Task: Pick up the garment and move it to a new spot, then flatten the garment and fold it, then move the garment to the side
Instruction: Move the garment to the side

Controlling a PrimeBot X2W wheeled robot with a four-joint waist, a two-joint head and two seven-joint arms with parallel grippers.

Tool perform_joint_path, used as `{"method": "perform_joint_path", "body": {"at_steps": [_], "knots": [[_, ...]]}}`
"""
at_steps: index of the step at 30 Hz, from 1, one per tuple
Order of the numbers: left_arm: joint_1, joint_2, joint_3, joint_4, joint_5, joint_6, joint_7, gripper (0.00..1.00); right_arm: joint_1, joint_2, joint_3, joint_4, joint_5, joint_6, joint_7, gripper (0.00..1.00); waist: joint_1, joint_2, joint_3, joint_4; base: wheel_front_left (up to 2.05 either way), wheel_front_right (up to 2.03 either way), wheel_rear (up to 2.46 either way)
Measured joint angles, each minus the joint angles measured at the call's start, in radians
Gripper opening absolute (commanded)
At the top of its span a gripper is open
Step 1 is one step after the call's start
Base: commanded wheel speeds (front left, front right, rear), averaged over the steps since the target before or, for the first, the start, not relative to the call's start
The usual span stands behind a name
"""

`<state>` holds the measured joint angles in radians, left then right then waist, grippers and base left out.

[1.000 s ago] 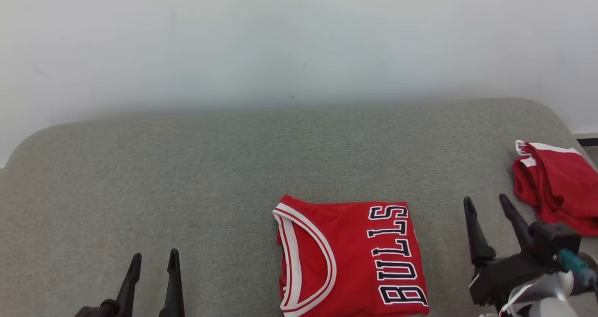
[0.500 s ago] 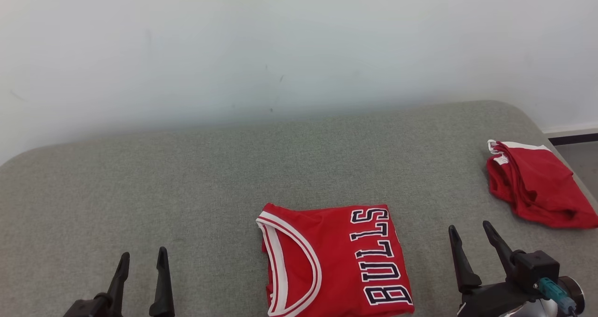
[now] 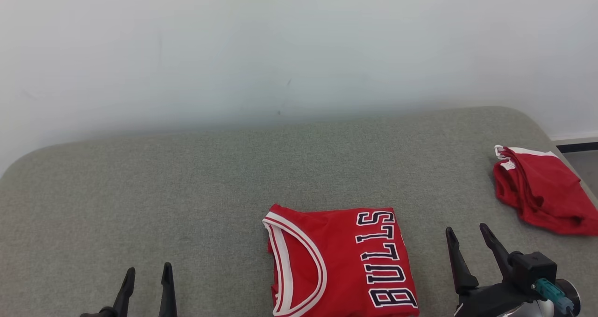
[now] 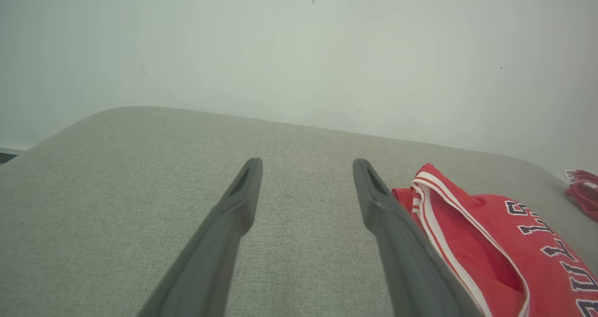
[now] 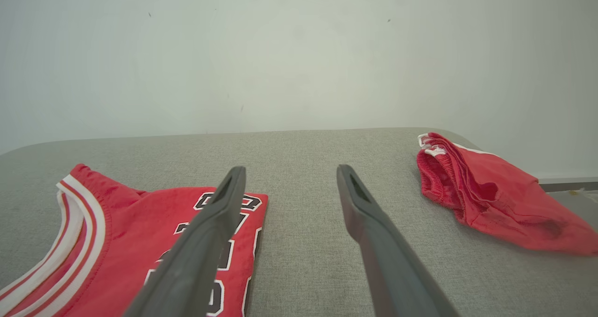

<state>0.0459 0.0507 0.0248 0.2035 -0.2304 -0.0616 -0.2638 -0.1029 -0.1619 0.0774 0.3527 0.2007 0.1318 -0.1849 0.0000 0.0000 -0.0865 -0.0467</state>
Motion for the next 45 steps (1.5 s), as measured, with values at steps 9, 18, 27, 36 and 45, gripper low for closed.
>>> {"method": "perform_joint_path", "body": {"at_steps": [9,18,27,36,45], "knots": [[0.000,0.000,-0.007,-0.002,-0.003,0.004,0.000,1.00,0.000,0.005,-0.006,-0.012,0.000,0.000,0.010,1.00,0.0000,0.0000,0.006,0.005,0.00,0.00,0.00],[0.000,0.000,-0.004,-0.005,-0.002,0.004,0.000,1.00,0.000,0.017,-0.024,-0.018,0.001,0.000,0.008,1.00,0.0000,0.0000,0.008,0.006,0.00,0.00,0.00],[-0.003,0.000,-0.008,-0.010,0.006,0.004,0.000,1.00,-0.019,0.012,-0.020,-0.018,-0.006,0.000,0.036,1.00,0.0000,0.0000,0.015,0.021,0.00,0.00,0.00],[-0.023,0.000,-0.019,-0.035,0.016,-0.007,0.000,1.00,-0.148,-0.036,0.078,0.103,0.128,0.000,0.418,1.00,0.0000,0.0000,0.032,0.064,0.00,0.00,0.00],[-0.024,0.000,-0.025,-0.044,0.037,-0.018,0.000,1.00,-0.213,-0.032,0.058,0.224,0.157,0.000,0.687,1.00,0.0001,0.0002,0.055,0.144,0.00,0.00,0.00]]}}
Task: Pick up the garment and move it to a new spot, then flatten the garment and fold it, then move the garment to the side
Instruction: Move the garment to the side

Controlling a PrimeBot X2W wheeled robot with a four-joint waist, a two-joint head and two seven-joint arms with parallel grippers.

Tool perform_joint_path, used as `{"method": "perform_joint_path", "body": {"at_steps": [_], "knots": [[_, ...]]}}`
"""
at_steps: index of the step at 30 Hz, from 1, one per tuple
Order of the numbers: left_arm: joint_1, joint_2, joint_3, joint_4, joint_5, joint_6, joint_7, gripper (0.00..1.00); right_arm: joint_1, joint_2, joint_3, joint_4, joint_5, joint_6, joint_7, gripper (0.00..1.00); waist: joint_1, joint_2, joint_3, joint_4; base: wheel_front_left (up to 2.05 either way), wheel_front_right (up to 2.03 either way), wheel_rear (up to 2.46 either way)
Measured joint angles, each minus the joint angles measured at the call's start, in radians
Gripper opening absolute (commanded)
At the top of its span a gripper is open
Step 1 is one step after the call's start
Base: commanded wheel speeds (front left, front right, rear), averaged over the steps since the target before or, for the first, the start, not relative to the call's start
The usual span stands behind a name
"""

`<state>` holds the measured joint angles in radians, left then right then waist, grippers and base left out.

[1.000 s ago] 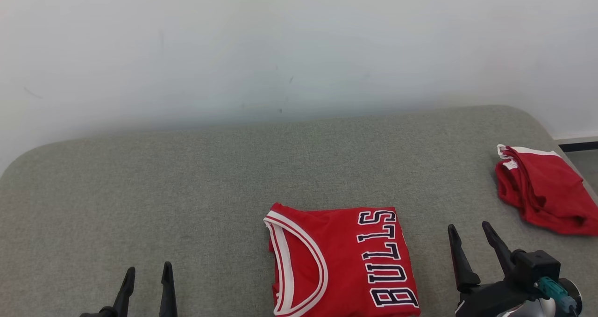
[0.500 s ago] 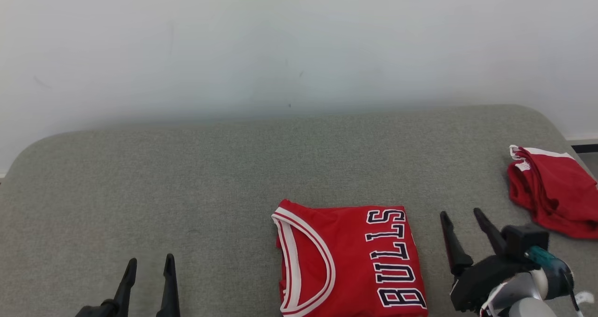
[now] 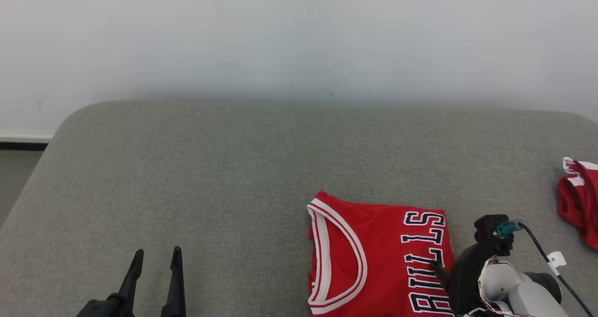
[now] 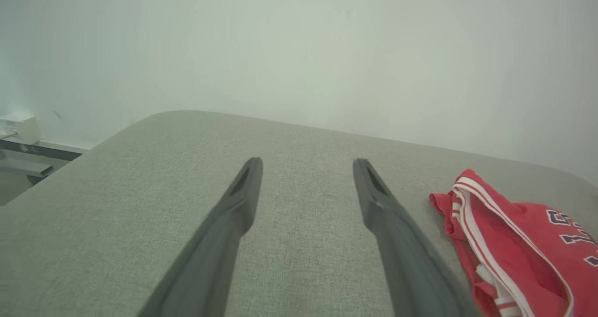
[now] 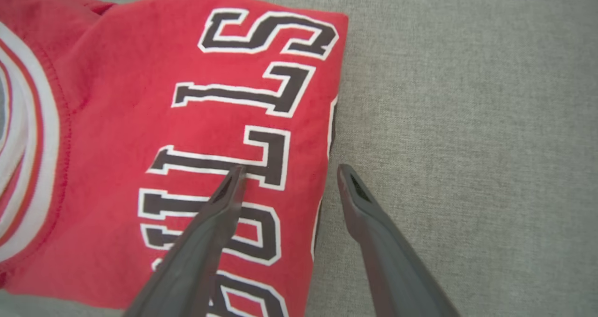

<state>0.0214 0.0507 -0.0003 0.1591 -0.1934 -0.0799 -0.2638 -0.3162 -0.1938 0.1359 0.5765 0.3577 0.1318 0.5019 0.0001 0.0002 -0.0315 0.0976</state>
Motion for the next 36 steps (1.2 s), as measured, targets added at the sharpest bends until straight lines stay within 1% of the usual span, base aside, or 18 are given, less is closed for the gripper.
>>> {"method": "perform_joint_path", "body": {"at_steps": [6,11,12,13,14,18,20,24,30,36], "knots": [[-0.015,0.000,-0.011,-0.009,0.004,-0.008,0.000,1.00,-0.011,0.008,-0.082,0.070,-0.077,0.000,0.081,1.00,0.0000,0.0000,0.028,0.046,0.00,0.00,0.00],[-0.017,0.000,-0.016,-0.016,0.004,-0.003,0.000,1.00,-0.024,0.031,-0.115,0.071,-0.088,-0.003,0.143,1.00,0.0000,-0.0001,0.052,0.067,0.00,0.00,0.00],[-0.017,0.000,-0.017,-0.017,0.004,0.000,0.000,1.00,-0.028,0.030,-0.111,0.069,-0.091,-0.003,0.155,0.47,-0.0001,-0.0001,0.056,0.069,0.00,0.00,0.00],[-0.017,0.000,-0.017,-0.018,0.003,0.000,0.000,1.00,-0.032,0.025,-0.105,0.067,-0.095,-0.003,0.164,0.29,-0.0001,-0.0001,0.060,0.070,0.00,0.00,0.00],[-0.017,0.000,-0.018,-0.019,0.002,0.000,0.000,1.00,-0.035,0.021,-0.093,0.062,-0.095,-0.003,0.169,0.00,-0.0001,-0.0002,0.064,0.071,0.00,0.00,0.00],[-0.027,0.000,-0.031,-0.022,-0.007,0.001,0.000,1.00,-0.059,-0.018,-0.035,0.052,-0.101,0.001,0.188,0.00,0.0000,-0.0002,0.080,0.068,0.00,0.00,0.00],[-0.037,0.000,-0.036,-0.024,-0.021,0.009,0.000,1.00,-0.078,-0.040,-0.004,0.044,-0.105,0.002,0.195,0.00,0.0000,-0.0001,0.089,0.065,0.00,0.00,0.00],[-0.050,0.000,-0.043,-0.034,-0.035,0.018,0.000,1.00,-0.154,-0.105,0.043,0.020,-0.106,0.000,0.200,0.00,0.0001,0.0000,0.105,0.047,0.00,0.00,0.00],[-0.068,0.000,-0.055,-0.050,-0.054,0.035,0.000,1.00,-0.285,-0.163,0.102,0.013,-0.091,0.000,0.211,0.00,0.0001,0.0001,0.131,-0.005,0.00,0.00,0.00],[-0.080,0.000,-0.072,-0.069,-0.060,0.054,0.000,1.00,-0.388,-0.215,0.160,0.027,-0.086,0.000,0.203,0.00,0.0002,0.0000,0.154,-0.078,0.00,0.00,0.00]]}}
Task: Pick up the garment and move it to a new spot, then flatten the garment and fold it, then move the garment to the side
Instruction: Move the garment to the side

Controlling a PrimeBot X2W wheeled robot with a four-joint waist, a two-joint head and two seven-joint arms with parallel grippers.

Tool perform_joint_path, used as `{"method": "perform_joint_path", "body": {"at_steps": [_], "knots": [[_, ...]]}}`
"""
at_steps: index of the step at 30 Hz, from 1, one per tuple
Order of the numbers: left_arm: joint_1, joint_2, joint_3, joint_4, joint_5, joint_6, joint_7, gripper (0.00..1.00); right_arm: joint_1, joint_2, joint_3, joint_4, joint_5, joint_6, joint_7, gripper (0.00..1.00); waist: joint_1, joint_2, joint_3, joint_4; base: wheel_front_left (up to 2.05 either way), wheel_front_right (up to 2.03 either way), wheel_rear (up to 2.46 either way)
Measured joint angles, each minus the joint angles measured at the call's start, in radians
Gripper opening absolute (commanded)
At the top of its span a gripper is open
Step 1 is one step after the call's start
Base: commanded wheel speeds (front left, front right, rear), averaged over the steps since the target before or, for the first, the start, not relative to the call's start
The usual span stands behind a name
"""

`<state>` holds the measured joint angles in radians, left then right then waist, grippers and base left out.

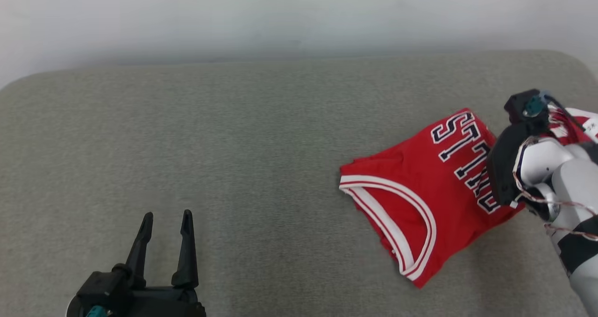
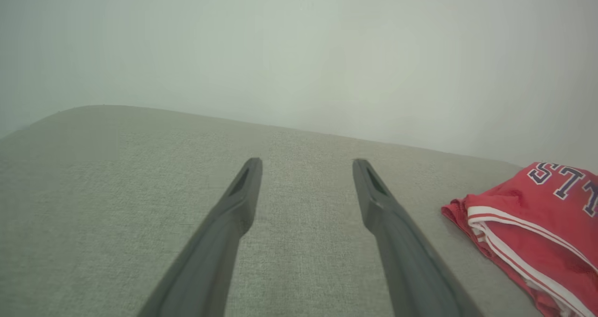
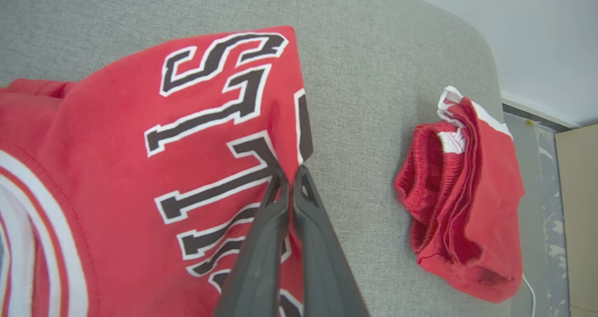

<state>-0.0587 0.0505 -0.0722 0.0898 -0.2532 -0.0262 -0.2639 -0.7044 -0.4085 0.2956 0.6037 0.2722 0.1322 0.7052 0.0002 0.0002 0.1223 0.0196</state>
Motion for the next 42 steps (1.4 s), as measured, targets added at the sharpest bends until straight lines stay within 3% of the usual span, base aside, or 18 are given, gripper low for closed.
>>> {"method": "perform_joint_path", "body": {"at_steps": [8,14,23,36,37,38,39,40,42], "knots": [[-0.020,0.000,-0.007,-0.021,0.010,-0.001,0.000,1.00,-0.161,-0.032,0.021,0.059,0.000,0.000,-0.070,0.00,-0.0001,-0.0001,0.026,-0.113,0.00,0.00,0.00],[-0.061,0.000,-0.007,-0.022,0.032,-0.019,0.000,1.00,-0.255,-0.076,-0.001,0.116,-0.021,0.000,-0.121,0.00,-0.0001,-0.0001,0.075,-0.158,0.00,0.00,0.00],[-0.129,-0.001,-0.005,-0.026,0.078,-0.054,0.000,1.00,-0.310,-0.162,-0.076,0.181,-0.058,0.000,-0.180,0.00,0.0000,-0.0001,0.162,-0.187,0.00,0.00,0.00],[-0.199,-0.001,-0.012,-0.048,0.106,-0.088,0.000,1.00,-0.325,-0.235,-0.240,0.251,-0.255,0.000,-0.247,0.00,-0.0002,-0.0001,0.247,-0.179,0.00,0.00,0.00],[-0.204,-0.001,-0.012,-0.049,0.111,-0.089,0.000,1.00,-0.325,-0.235,-0.253,0.251,-0.281,0.000,-0.249,0.31,-0.0002,-0.0001,0.253,-0.177,0.00,0.00,0.00],[-0.207,-0.001,-0.013,-0.051,0.114,-0.089,0.000,1.00,-0.324,-0.232,-0.265,0.252,-0.305,0.000,-0.248,0.44,-0.0001,-0.0001,0.257,-0.176,0.00,0.00,0.00],[-0.210,-0.001,-0.012,-0.051,0.117,-0.089,0.000,1.00,-0.324,-0.225,-0.279,0.252,-0.326,0.000,-0.248,0.47,-0.0001,0.0000,0.260,-0.175,0.00,0.00,0.00],[-0.211,-0.001,-0.011,-0.051,0.122,-0.090,0.000,1.00,-0.324,-0.218,-0.294,0.252,-0.352,0.000,-0.248,1.00,-0.0001,0.0000,0.262,-0.175,0.00,0.00,0.00],[-0.215,-0.001,-0.008,-0.050,0.122,-0.090,0.000,1.00,-0.324,-0.195,-0.323,0.247,-0.389,0.000,-0.255,1.00,-0.0001,0.0000,0.261,-0.177,0.00,0.00,0.00]]}}
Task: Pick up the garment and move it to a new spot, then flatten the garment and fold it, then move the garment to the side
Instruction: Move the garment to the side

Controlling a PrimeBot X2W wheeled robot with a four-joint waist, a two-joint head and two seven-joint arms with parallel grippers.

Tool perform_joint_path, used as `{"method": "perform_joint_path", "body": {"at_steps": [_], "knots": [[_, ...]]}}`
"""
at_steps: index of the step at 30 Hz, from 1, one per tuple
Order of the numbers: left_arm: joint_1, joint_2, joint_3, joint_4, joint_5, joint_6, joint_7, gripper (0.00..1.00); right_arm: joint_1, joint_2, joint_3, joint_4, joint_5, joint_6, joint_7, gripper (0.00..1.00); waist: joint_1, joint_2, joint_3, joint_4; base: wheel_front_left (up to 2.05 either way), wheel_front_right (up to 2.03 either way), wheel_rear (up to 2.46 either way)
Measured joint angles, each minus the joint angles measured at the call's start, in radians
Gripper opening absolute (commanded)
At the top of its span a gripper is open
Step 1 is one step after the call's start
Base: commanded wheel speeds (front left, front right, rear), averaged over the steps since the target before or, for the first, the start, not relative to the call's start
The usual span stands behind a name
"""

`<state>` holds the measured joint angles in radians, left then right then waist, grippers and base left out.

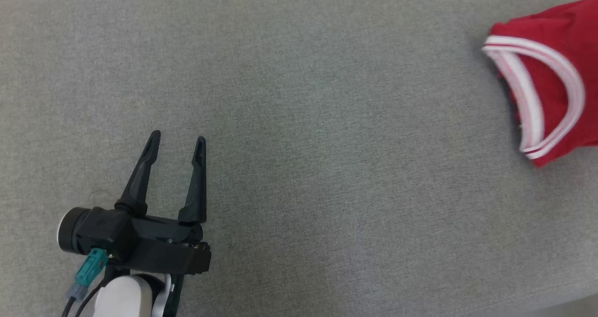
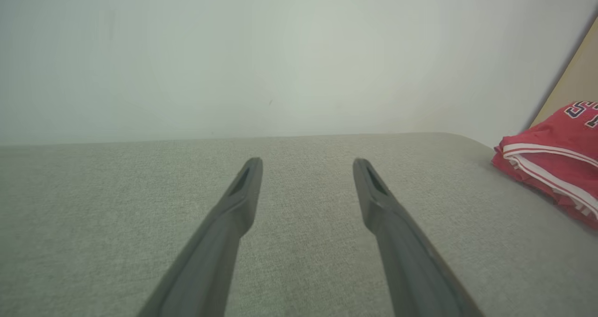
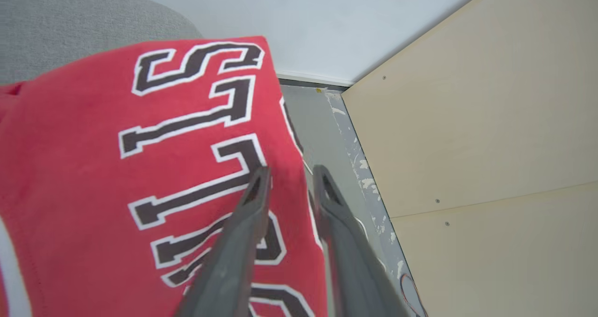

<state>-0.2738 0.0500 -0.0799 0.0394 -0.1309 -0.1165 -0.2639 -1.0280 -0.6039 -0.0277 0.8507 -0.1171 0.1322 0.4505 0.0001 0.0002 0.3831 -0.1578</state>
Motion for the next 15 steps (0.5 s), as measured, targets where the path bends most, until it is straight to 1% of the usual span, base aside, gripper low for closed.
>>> {"method": "perform_joint_path", "body": {"at_steps": [2,6,8,12,15], "knots": [[-0.001,0.000,0.000,0.003,0.000,-0.006,0.000,1.00,0.005,0.025,-0.022,-0.009,-0.028,0.000,-0.016,1.00,0.0000,-0.0001,-0.007,-0.003,0.00,0.00,0.00],[0.003,0.000,0.001,0.016,-0.002,-0.007,0.000,1.00,0.029,0.070,-0.027,-0.028,-0.073,0.000,-0.051,1.00,-0.0001,-0.0002,-0.033,-0.008,0.00,0.00,0.00],[0.014,0.000,0.004,0.022,-0.012,-0.007,0.000,1.00,0.045,0.099,-0.032,-0.037,-0.073,0.000,-0.076,1.00,-0.0001,-0.0002,-0.052,-0.009,0.00,0.00,0.00],[0.049,0.000,0.008,0.036,-0.041,-0.007,0.000,1.00,0.100,0.158,-0.030,-0.060,-0.028,0.000,-0.156,1.00,-0.0002,-0.0003,-0.104,-0.009,0.00,0.00,0.00],[0.090,0.000,0.023,0.044,-0.050,-0.005,0.000,1.00,0.156,0.194,0.005,-0.094,0.028,0.000,-0.232,1.00,-0.0003,-0.0003,-0.150,-0.006,0.00,0.00,0.00]]}}
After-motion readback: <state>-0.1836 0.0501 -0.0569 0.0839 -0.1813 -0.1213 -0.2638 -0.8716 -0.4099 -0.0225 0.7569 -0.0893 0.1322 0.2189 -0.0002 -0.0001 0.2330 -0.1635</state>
